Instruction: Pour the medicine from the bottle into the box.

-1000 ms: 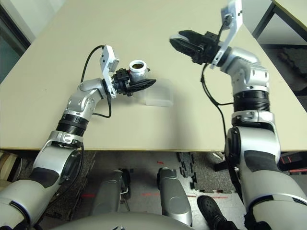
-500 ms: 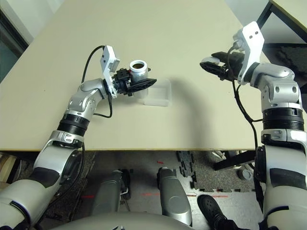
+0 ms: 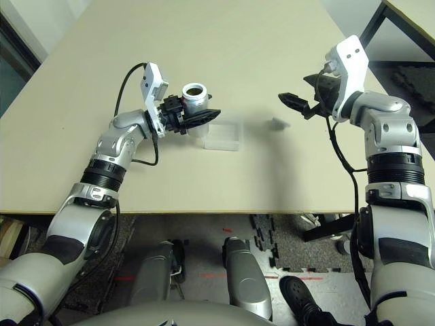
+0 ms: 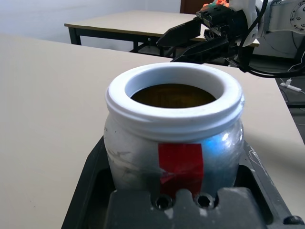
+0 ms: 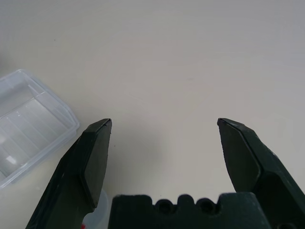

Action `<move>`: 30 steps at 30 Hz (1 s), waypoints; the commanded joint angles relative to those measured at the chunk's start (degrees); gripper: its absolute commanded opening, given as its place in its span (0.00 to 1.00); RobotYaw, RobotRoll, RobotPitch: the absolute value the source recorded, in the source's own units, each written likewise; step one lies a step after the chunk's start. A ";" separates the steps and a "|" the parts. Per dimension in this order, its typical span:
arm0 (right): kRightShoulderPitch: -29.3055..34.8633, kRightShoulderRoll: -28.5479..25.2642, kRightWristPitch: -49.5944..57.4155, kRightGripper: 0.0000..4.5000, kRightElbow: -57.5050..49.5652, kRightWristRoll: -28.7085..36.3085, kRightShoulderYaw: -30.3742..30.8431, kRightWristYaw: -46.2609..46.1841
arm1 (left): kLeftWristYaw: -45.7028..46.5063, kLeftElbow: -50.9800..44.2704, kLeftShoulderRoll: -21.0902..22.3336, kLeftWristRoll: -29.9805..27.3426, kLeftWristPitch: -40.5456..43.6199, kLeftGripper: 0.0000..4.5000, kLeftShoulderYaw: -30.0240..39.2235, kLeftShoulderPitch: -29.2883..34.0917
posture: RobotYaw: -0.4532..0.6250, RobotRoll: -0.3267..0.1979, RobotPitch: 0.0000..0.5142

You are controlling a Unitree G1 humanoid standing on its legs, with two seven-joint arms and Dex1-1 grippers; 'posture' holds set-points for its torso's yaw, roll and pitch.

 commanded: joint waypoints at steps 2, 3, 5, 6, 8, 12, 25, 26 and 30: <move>-0.13 -0.09 -0.32 1.00 -0.02 -0.08 0.12 -0.15 | 0.19 0.61 0.14 0.68 -0.55 0.59 0.03 -0.43 | 0.20 0.62 0.28; -0.05 -0.15 -0.27 1.00 -0.16 0.08 0.04 0.05 | 0.23 0.74 0.17 0.71 -0.60 0.59 0.05 -0.50 | 0.20 0.62 0.28; 0.14 -0.41 -0.28 1.00 -0.41 0.40 -0.11 0.68 | 0.28 1.03 0.25 0.78 -0.75 0.59 0.07 -0.65 | 0.20 0.62 0.28; 0.22 -0.53 -0.30 1.00 -0.48 0.51 -0.16 0.96 | 0.31 1.10 0.26 0.80 -0.80 0.59 0.07 -0.68 | 0.20 0.62 0.28; 0.69 -0.93 -0.62 1.00 -0.97 1.06 -0.27 2.59 | 0.40 1.42 0.34 0.87 -1.02 0.59 0.11 -0.85 | 0.19 0.62 0.28; 2.04 -1.87 -0.92 1.00 -2.34 2.36 -0.64 5.98 | 0.72 2.55 0.67 1.16 -1.70 0.59 0.31 -1.53 | 0.19 0.62 0.27; 11.68 -4.83 -0.96 1.00 -13.26 8.82 0.33 21.86 | 3.09 8.54 2.47 4.79 -4.68 0.59 -0.06 -5.57 | 0.19 0.62 0.27; 12.06 -4.81 -0.93 1.00 -13.67 8.95 0.39 22.24 | 3.23 8.99 2.54 5.11 -5.02 0.59 -0.10 -5.83 | 0.19 0.62 0.27; 13.62 -4.22 -1.77 1.00 -15.24 8.67 1.65 23.75 | 4.38 12.30 3.14 7.78 -7.55 0.59 -0.87 -7.53 | 0.19 0.62 0.27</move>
